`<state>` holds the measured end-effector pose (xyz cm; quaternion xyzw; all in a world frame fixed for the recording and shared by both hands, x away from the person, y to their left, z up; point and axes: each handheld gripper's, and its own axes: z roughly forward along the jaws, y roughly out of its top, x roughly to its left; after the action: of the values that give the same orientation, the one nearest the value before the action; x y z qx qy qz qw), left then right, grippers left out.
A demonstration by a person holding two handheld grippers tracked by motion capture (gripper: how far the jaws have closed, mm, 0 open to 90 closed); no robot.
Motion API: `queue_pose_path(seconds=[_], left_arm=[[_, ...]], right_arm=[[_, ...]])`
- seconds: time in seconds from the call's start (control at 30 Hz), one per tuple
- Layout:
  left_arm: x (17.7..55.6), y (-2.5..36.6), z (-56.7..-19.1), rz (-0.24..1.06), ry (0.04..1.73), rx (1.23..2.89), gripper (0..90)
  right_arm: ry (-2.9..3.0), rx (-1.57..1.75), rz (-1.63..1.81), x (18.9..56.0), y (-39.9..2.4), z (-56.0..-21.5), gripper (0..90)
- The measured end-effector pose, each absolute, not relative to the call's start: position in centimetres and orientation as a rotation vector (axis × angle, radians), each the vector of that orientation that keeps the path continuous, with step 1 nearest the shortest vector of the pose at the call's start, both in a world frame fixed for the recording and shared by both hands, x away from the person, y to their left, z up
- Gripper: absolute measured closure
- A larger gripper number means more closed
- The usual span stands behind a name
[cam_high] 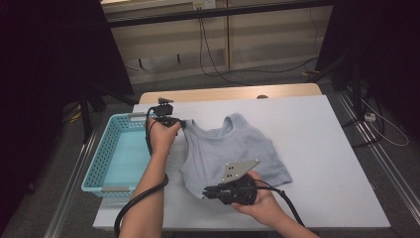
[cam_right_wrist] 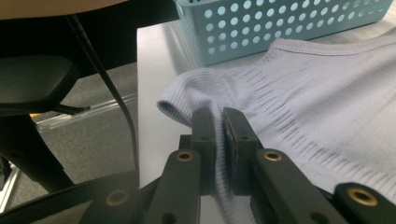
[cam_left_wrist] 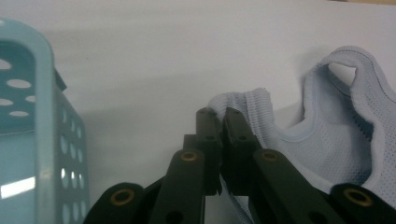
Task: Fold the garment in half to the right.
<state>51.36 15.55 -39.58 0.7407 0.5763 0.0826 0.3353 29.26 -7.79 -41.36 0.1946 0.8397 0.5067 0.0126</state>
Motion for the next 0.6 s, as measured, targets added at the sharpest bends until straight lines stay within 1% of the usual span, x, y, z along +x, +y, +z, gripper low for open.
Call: queue_pose_path(seconds=[0.6], left_arm=[[51.0, 17.0, -39.2, 0.228, 1.529, 1.931, 86.5]], right_arm=[[2.595, 0.598, 1.599, 29.0, -7.5, -40.9, 84.9]])
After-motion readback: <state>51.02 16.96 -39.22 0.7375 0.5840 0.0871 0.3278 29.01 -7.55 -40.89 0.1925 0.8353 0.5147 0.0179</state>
